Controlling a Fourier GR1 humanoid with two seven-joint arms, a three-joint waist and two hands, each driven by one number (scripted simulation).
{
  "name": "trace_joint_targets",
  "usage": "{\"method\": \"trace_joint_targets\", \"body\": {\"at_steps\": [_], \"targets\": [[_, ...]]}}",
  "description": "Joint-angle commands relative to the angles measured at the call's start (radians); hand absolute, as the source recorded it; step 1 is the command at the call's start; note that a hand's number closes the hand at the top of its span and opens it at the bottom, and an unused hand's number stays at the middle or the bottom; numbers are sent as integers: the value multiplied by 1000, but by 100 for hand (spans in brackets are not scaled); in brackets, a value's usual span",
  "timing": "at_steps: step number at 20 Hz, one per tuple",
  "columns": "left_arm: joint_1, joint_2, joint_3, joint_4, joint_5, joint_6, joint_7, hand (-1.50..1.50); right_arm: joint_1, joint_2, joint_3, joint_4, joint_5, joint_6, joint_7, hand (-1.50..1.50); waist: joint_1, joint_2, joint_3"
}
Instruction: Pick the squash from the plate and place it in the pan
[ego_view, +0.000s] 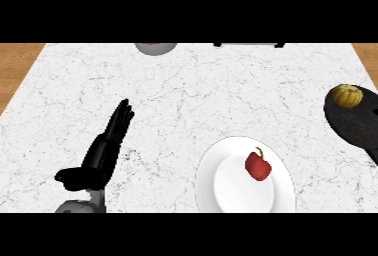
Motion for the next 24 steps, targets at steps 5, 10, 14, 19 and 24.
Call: {"method": "trace_joint_targets", "body": {"at_steps": [5, 10, 14, 19, 24], "targets": [[-46, 13, 52, 19, 10, 8, 23, 0, 152, -41, -36, 16, -104, 366, -164, -150, -27, -10, -3], [72, -11, -18, -44, -21, 3, -5, 0, 259, -53, -14, -3, -133, 483, -257, -150, -23, -13, -4], [57, 15, 29, -35, 11, -32, -4, 0, 316, -18, 28, -27, -147, 450, -317, -150, -22, -13, -4], [-34, -20, 35, 39, -22, -3, -2, 0, 352, -30, 68, -44, -179, 473, -336, -150, -27, -12, -4], [16, -61, -31, -55, -69, 54, 81, 0, 404, 4, 120, -90, -196, 447, -350, -150, -29, -14, -5]]}}
